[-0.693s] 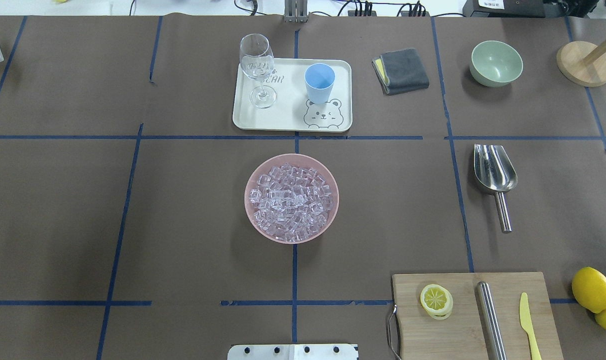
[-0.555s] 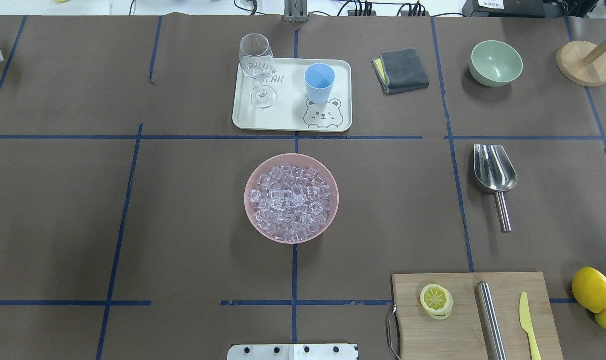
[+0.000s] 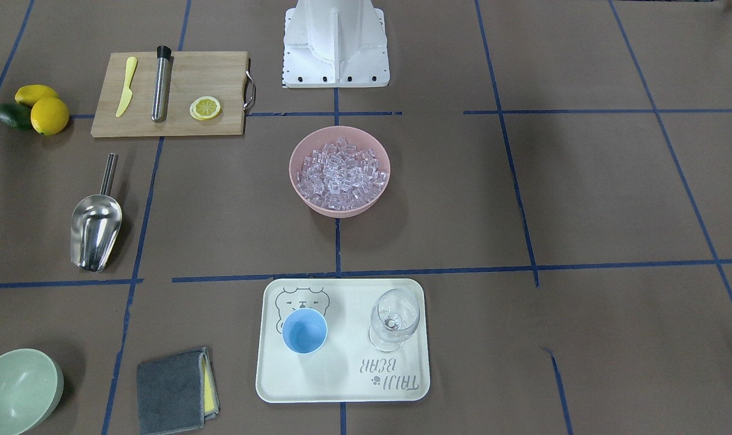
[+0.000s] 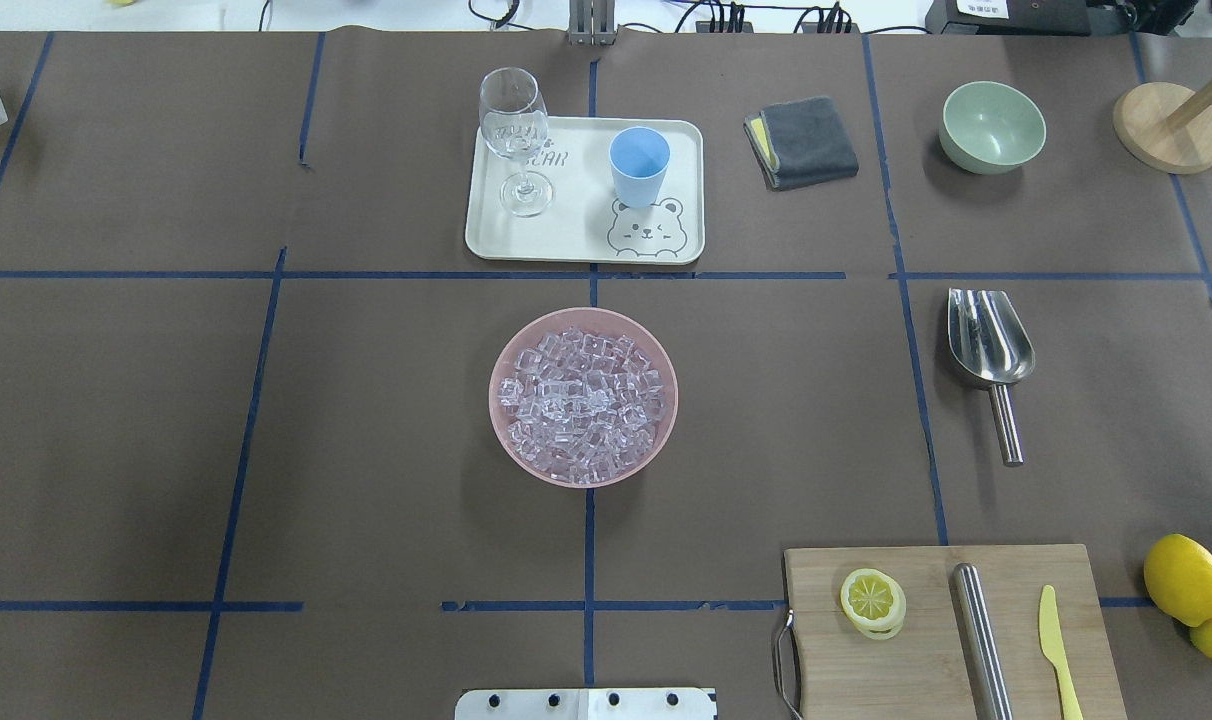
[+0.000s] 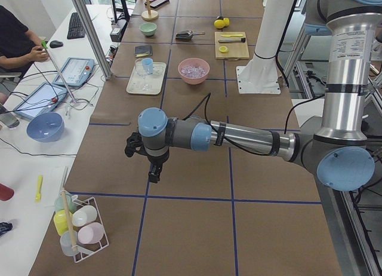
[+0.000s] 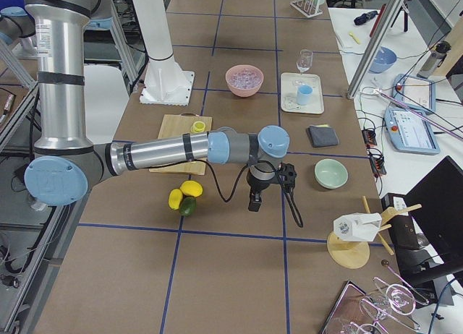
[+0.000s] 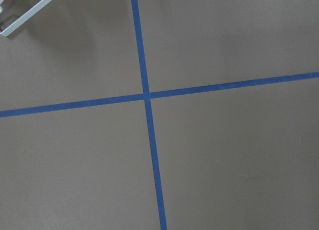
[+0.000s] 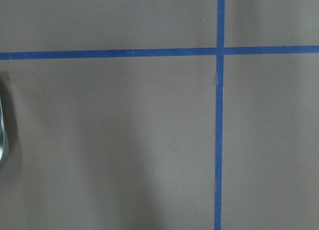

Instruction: Put ice in cup with scoop

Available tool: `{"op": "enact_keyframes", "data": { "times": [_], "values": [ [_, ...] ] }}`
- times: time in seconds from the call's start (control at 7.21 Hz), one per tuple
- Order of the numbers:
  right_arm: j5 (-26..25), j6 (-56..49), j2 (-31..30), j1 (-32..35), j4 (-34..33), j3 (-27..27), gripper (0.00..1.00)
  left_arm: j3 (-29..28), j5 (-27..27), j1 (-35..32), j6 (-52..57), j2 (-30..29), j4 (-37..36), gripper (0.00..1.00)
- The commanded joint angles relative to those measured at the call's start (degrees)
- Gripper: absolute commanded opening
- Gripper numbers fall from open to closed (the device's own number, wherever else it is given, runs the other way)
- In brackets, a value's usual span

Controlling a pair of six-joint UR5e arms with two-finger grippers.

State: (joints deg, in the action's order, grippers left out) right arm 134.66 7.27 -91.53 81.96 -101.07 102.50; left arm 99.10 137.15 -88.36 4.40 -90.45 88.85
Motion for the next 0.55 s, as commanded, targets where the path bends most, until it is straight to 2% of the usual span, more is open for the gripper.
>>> {"op": "enact_keyframes", "data": {
  "times": [0.0, 0.28, 0.42],
  "values": [
    [1.20, 0.20, 0.12, -0.22, 4.61, -0.11, 1.00, 2.32, 0.14, 0.03, 0.25, 0.19, 0.01, 1.00],
    [5.59, 0.55, -0.41, -2.84, 8.42, 0.24, 1.00, 2.86, 2.32, 0.37, 0.26, -0.08, 0.45, 1.00],
    [5.35, 1.25, -0.41, -4.68, 8.61, 1.20, 1.00, 3.38, 4.16, 2.47, 0.43, -0.08, 2.02, 1.00]
  ]
}}
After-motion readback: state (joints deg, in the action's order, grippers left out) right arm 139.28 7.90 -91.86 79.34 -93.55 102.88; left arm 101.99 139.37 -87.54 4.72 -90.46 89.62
